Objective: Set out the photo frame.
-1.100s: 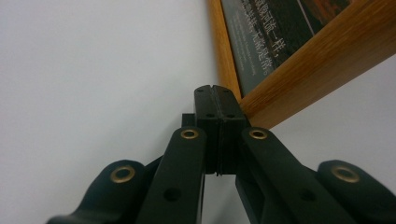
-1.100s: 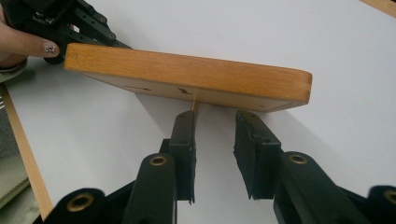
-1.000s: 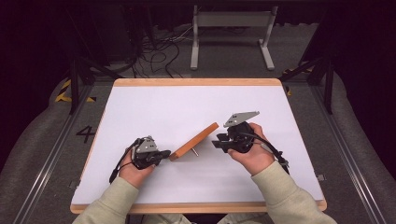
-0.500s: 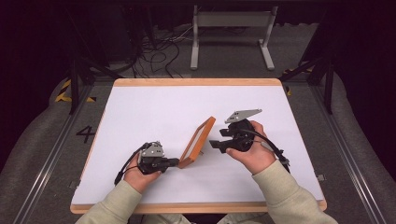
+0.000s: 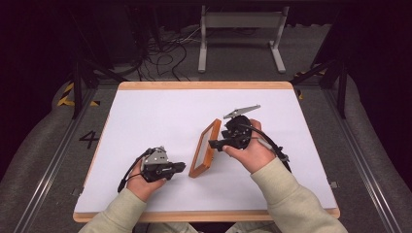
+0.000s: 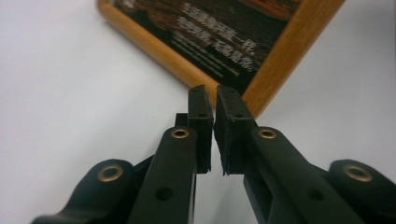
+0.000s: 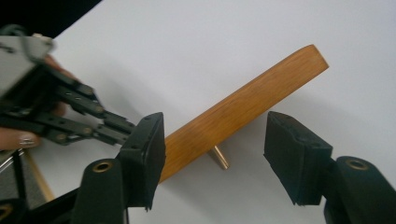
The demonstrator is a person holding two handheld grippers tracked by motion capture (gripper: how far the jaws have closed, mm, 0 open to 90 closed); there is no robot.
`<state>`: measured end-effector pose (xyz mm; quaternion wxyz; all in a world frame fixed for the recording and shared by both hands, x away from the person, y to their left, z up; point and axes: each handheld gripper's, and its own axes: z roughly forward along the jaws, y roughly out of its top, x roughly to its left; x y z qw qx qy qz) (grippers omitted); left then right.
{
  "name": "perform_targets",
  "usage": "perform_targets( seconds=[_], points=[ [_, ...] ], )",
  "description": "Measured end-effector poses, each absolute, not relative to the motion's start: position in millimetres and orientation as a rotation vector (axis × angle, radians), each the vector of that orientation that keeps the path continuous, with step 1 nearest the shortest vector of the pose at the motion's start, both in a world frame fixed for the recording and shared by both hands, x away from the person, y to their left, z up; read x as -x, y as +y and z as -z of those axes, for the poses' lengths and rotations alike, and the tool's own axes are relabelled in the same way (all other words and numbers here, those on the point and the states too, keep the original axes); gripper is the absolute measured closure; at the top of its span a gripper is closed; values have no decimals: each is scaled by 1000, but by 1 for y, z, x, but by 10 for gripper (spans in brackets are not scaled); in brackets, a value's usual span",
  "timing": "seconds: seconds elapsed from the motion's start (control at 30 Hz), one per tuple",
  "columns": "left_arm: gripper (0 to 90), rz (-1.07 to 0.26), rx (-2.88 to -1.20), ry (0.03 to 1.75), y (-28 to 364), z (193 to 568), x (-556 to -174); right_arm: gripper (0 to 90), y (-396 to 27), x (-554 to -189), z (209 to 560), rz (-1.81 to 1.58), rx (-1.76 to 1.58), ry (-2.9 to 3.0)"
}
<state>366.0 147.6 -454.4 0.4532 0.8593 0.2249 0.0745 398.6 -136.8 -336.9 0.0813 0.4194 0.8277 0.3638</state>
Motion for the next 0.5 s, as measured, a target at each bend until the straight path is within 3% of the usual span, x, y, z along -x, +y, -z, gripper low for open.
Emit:
perform_targets(
  seconds=[0.2,0.27,0.5],
  points=[
    [827,-209,-2074,611,165,452,-367,355,-130,-407,340,-1066,-1385,2489],
    [821,-218,-2075,609,166,452,-366,302,-126,-411,344,-1054,-1459,2535],
    [791,-243,-2062,632,171,451,-364,315,-114,-426,363,-966,-1558,2602]
  ],
)
